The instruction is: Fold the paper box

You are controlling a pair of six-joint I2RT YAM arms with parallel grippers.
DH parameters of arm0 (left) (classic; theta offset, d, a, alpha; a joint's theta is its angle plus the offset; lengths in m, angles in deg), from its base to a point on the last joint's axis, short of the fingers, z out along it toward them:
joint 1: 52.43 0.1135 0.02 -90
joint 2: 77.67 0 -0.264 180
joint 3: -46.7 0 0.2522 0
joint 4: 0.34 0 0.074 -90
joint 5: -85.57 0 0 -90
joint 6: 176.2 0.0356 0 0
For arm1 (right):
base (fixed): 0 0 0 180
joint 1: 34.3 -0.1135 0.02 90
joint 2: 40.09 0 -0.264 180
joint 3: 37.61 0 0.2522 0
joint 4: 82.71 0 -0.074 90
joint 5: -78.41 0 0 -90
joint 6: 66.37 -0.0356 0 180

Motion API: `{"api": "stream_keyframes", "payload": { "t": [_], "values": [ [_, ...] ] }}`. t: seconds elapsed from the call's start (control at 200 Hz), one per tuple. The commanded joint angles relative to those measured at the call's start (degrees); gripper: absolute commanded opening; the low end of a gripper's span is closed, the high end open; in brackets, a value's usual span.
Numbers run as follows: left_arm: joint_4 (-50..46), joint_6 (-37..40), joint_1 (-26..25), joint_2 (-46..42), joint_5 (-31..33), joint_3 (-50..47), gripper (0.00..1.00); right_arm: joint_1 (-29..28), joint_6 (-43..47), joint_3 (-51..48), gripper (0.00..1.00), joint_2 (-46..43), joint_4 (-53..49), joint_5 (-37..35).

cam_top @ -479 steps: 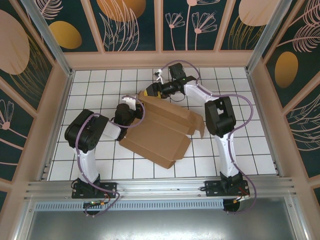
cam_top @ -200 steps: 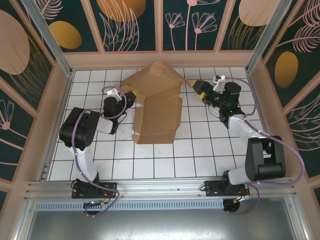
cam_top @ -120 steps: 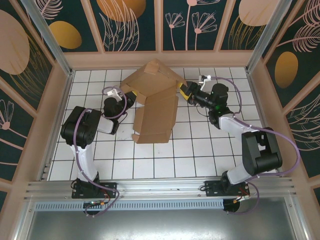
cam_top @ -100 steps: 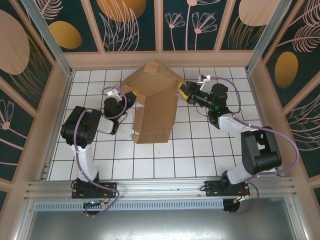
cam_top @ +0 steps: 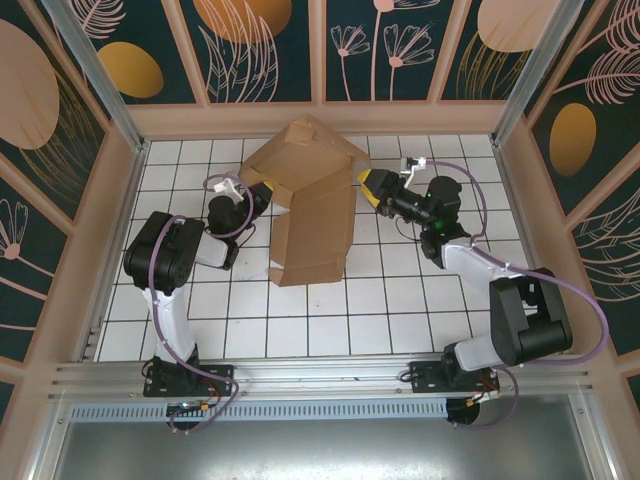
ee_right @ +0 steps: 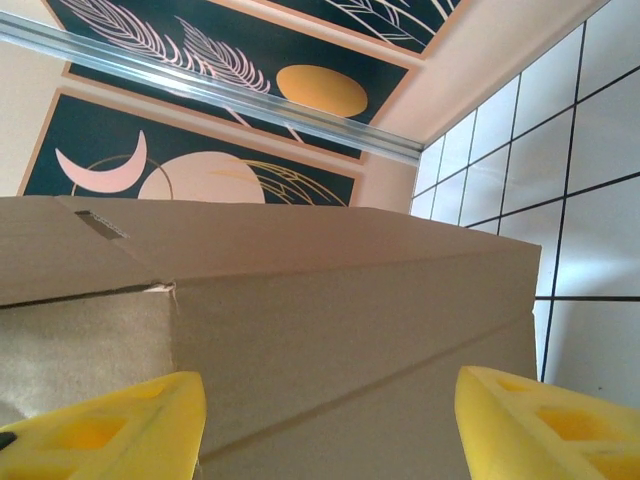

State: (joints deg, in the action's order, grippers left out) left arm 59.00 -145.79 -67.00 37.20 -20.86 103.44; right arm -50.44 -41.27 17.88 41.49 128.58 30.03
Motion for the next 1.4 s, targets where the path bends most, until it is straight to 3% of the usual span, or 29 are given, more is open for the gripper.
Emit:
{"api": "stream_keyframes", "payload": {
  "t": [0.0,0.556,0.656,0.781,1.036,1.256,1.396],
  "values": [
    [2.4,-0.6,0.2,0.6,0.3,1.2,0.0,-0.4,0.2,-0.5,0.66,-2.0,3.1,-0.9],
    [1.1,1.4,0.1,0.4,0.5,1.4,0.0,-3.6,2.3,6.7,0.6,0.7,-0.5,1.0],
    [0.8,1.9,0.1,0.1,0.5,1.4,0.0,-3.1,5.6,8.5,0.59,-0.8,-6.6,-0.3],
    [-0.1,2.7,0.2,-0.1,0.6,1.6,0.0,-3.4,8.1,12.3,0.53,0.5,-13.6,0.4],
    [-1.2,4.1,0.2,-0.4,1.0,1.5,0.0,-3.9,11.3,17.2,0.29,2.4,-24.7,-1.2],
    [-3.9,7.2,0.1,-1.6,3.3,1.0,0.0,-4.2,14.9,20.2,0.0,2.0,-35.5,-6.5],
    [-4.8,8.0,0.1,-1.7,3.8,1.1,0.0,-4.5,14.6,20.3,0.0,2.3,-36.3,-7.3]
  ]
}}
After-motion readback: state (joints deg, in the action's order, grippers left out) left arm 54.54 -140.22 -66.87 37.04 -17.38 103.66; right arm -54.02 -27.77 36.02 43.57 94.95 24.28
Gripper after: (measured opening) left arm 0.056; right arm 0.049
